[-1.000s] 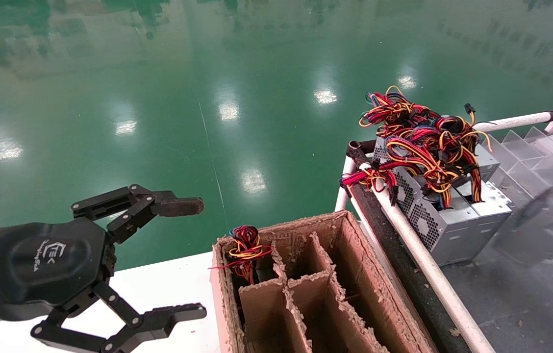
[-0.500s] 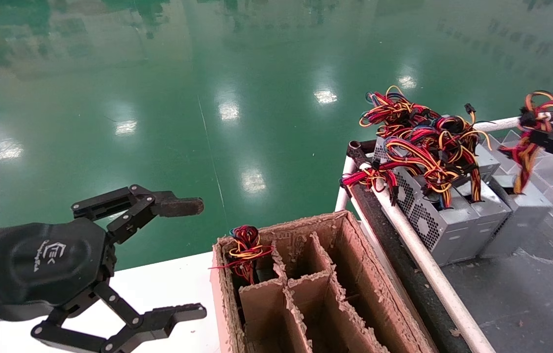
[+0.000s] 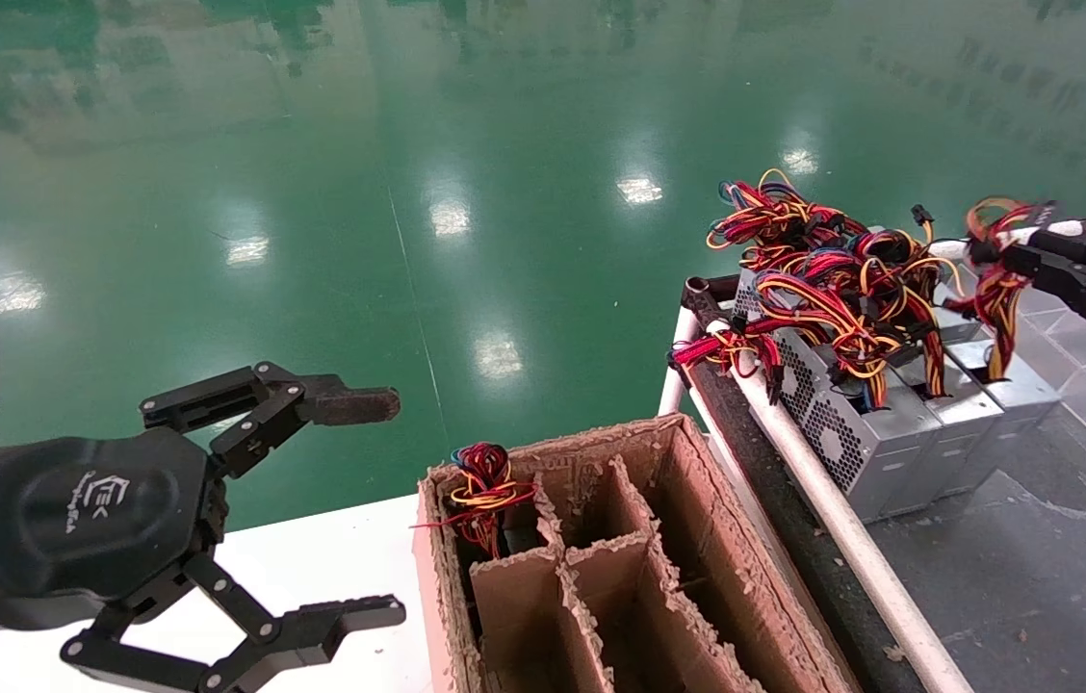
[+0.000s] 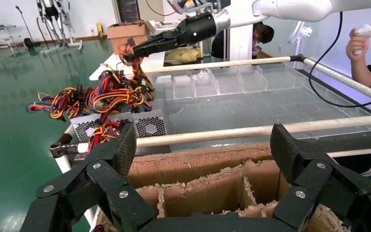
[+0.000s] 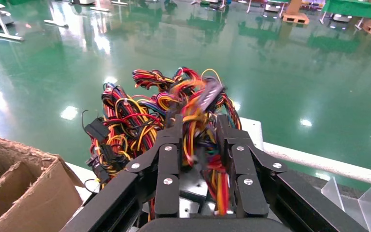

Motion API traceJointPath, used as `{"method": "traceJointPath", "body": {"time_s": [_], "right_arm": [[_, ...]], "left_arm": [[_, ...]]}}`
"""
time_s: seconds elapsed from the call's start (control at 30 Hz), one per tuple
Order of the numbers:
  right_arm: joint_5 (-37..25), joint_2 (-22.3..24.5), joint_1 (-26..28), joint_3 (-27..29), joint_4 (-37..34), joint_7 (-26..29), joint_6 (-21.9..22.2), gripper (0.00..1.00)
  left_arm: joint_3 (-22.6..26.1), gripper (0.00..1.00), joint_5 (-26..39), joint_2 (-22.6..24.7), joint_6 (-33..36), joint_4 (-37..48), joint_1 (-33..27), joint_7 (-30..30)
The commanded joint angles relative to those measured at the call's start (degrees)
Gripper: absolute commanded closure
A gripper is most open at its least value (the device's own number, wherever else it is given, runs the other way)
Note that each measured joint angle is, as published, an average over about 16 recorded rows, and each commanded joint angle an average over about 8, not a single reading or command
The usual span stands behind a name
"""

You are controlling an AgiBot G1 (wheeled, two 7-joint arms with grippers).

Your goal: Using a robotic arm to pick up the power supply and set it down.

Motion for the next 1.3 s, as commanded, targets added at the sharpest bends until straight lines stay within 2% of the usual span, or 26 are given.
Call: {"method": "traceJointPath", "body": {"time_s": [0.03, 0.37, 0.5, 1.3], "right_arm": [[0.0, 0.1, 0.1, 0.0, -0.3, -0.2, -0.4, 0.0], [1.4, 0.7, 1.0, 0.9, -1.6, 0.0, -0.3, 0.0], [2.4, 0.7, 0.4, 1.3, -0.1, 0.7, 0.0, 0.0], [9.8, 0.2, -10.6, 1.0, 25.2, 8.5, -1.7, 0.0]], "left_arm": [[0.0, 0.0, 0.0, 0.0, 0.0, 0.0, 0.0, 0.0], [0.0, 0.0, 0.0, 0.0, 0.0, 0.0, 0.0, 0.0], [0.0, 0.0, 0.0, 0.0, 0.0, 0.0, 0.0, 0.0], [0.0, 0.0, 0.0, 0.0, 0.0, 0.0, 0.0, 0.0]]}}
